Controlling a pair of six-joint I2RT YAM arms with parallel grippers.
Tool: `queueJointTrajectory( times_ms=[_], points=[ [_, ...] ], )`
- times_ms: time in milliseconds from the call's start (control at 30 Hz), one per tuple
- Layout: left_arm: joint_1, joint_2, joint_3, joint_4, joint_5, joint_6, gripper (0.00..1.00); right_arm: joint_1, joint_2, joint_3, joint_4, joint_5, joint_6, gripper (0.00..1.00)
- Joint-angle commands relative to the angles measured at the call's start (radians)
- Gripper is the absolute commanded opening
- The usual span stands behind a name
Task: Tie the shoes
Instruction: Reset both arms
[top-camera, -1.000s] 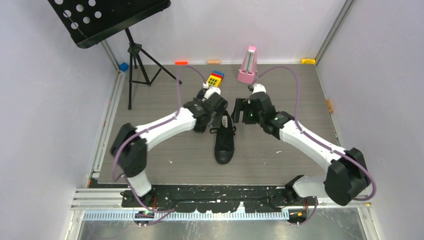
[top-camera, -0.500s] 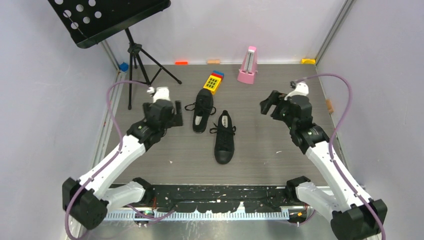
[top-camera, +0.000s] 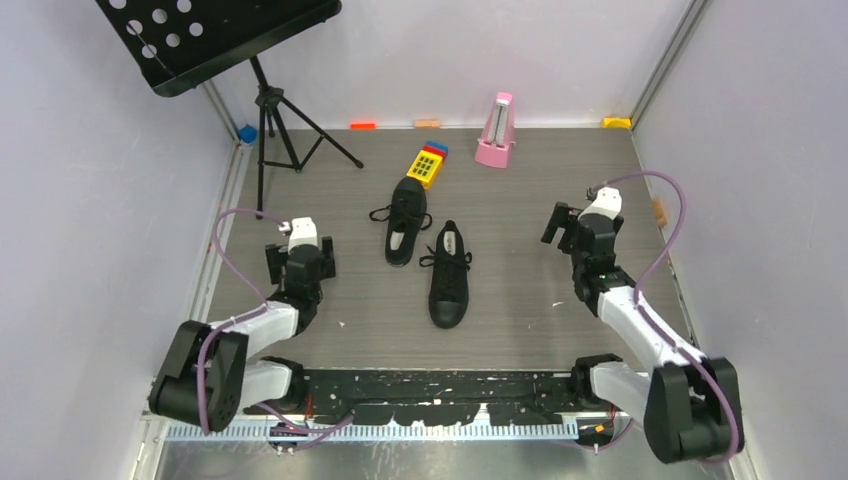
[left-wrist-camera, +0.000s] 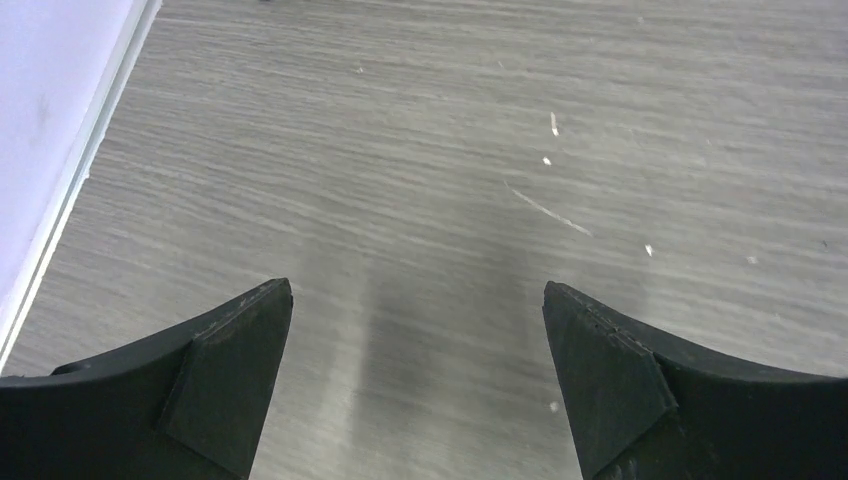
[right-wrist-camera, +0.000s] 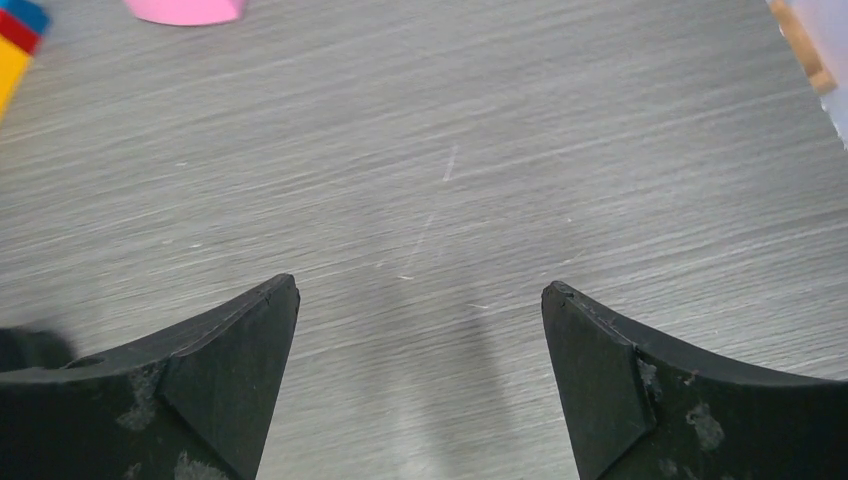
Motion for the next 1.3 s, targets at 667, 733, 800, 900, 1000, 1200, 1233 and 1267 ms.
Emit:
queueJointTrajectory(
  times_ms=[667,733,800,900,1000,1200,1233,1267],
  points=[
    [0.153,0.364,0.055,0.583,0.285,0.108,1.0,-0.144,0.542,-0.163,0.854,0.016,-0.046,0.98],
    [0.153,0.365,0.054,0.586,0.285,0.107,1.0,-0.143,0.536,-0.16,0.834,0.013,-0.048,0.98],
    [0.154,0.367,0.055,0.592,0.283,0.108,1.0,-0.143,0.54,-0.161,0.847,0.011,-0.048,0.98],
    [0.154,0.366,0.056,0.588,0.284,0.107,1.0,-0.143,0.541,-0.16,0.845,0.001,-0.051,0.98],
    [0.154,0.365,0.056,0.588,0.284,0.107,1.0,-0.143,0.54,-0.16,0.843,0.0,-0.051,0.98],
    [0.154,0.368,0.058,0.584,0.284,0.107,1.0,-0.143,0.541,-0.16,0.845,-0.001,-0.051,0.98],
    [0.154,0.367,0.058,0.584,0.284,0.107,1.0,-0.143,0.541,-0.16,0.845,0.0,-0.051,0.98],
    [0.154,0.366,0.057,0.586,0.284,0.107,1.0,-0.143,0.541,-0.16,0.844,-0.001,-0.051,0.98]
  ],
)
